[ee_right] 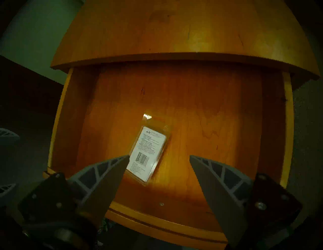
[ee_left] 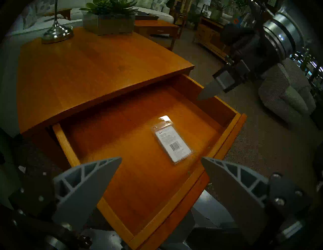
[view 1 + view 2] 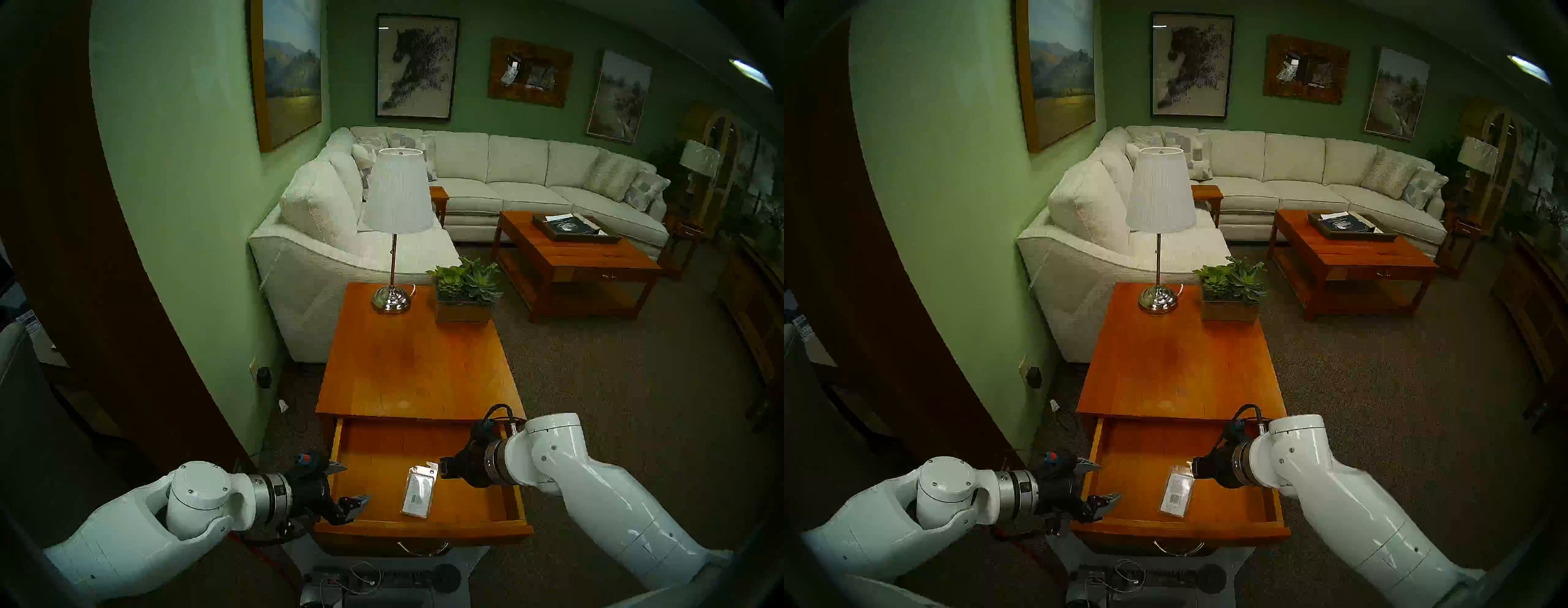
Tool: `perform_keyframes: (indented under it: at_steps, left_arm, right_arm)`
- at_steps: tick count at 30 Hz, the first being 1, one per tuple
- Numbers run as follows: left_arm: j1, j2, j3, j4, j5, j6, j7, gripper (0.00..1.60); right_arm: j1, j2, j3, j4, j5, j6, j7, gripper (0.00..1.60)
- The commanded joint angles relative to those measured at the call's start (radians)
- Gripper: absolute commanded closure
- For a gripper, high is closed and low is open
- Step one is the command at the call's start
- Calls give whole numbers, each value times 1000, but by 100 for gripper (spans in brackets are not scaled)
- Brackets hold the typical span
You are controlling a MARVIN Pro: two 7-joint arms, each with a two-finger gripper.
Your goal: Open the drawer, take out the contents and close the drawer
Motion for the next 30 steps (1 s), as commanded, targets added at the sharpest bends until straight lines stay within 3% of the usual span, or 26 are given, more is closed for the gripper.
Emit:
perform_keyframes:
  at_steps: [1, 6, 18, 30]
  left_arm:
    - [-9, 1, -8, -25, -1, -5, -1, 0]
    - [-9, 0, -8, -24, -1, -5, -1, 0]
    - [-9, 1, -8, -25, -1, -5, -1, 0]
    - [-9, 1, -8, -25, -1, -5, 0, 0]
  right_arm:
    - [112, -46, -22, 59, -6, 5, 28, 30]
    - [150, -77, -47, 112, -22, 5, 40, 29]
    - [272, -101, -183, 268, -31, 5, 99, 29]
    - [330, -118, -244, 364, -69, 5, 123, 31]
